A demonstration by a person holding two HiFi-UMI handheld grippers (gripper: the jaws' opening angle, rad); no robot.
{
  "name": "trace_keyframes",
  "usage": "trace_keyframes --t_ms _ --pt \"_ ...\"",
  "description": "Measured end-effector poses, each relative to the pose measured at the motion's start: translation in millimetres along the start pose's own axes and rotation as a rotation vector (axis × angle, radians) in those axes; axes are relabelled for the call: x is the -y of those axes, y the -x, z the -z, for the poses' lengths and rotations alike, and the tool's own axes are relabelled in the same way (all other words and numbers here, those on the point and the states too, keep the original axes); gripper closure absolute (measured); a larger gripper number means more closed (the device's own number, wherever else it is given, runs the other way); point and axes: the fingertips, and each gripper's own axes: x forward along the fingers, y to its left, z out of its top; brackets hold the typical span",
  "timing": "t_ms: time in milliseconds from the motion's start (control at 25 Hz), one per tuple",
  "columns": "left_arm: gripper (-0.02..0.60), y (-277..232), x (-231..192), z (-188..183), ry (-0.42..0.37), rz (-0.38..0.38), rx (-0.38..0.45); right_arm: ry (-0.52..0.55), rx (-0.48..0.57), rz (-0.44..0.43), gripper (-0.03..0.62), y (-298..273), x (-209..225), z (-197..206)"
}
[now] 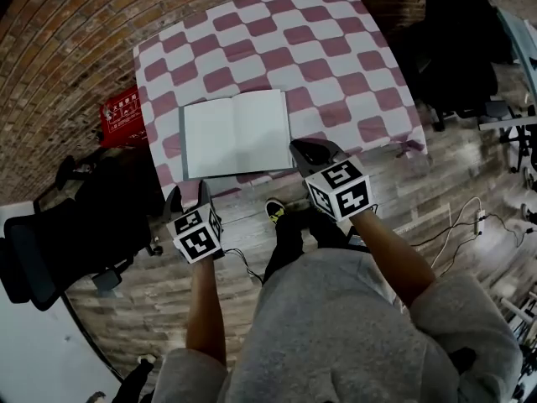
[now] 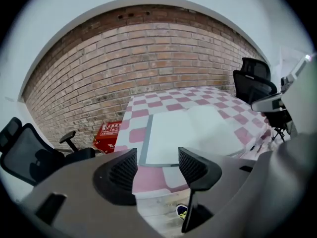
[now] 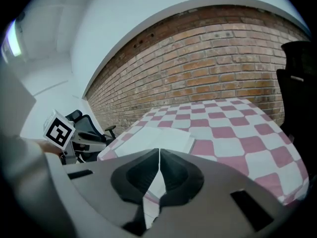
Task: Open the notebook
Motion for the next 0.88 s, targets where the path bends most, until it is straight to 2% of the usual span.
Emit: trace_keyframes --t_ms 160,440,560,680,880 --pt "0.322 32.6 27.9 -34.3 0.005 0.056 0.097 0.034 0.070 0.001 0.566 35.2 9.2 -29.9" --pt "0.328 87.2 84.5 -92.4 0.004 0.202 0.262 0.078 0.219 0.012 0.566 102.1 22.0 -83.6" --pt "0.406 110.4 102.3 -115.8 -0.005 0.236 0.344 0.084 0.286 0.024 0.566 132.7 27.0 -103.3" --pt "0.547 130.9 111.7 -136.7 -0.018 0.254 0.426 0.095 0.339 0.039 0.566 157.7 28.1 -119.7" --pt "0.571 150.8 121.0 -154.7 -0.042 0.274 0.471 0.097 0.395 0.084 0.566 182.8 29.4 -137.1"
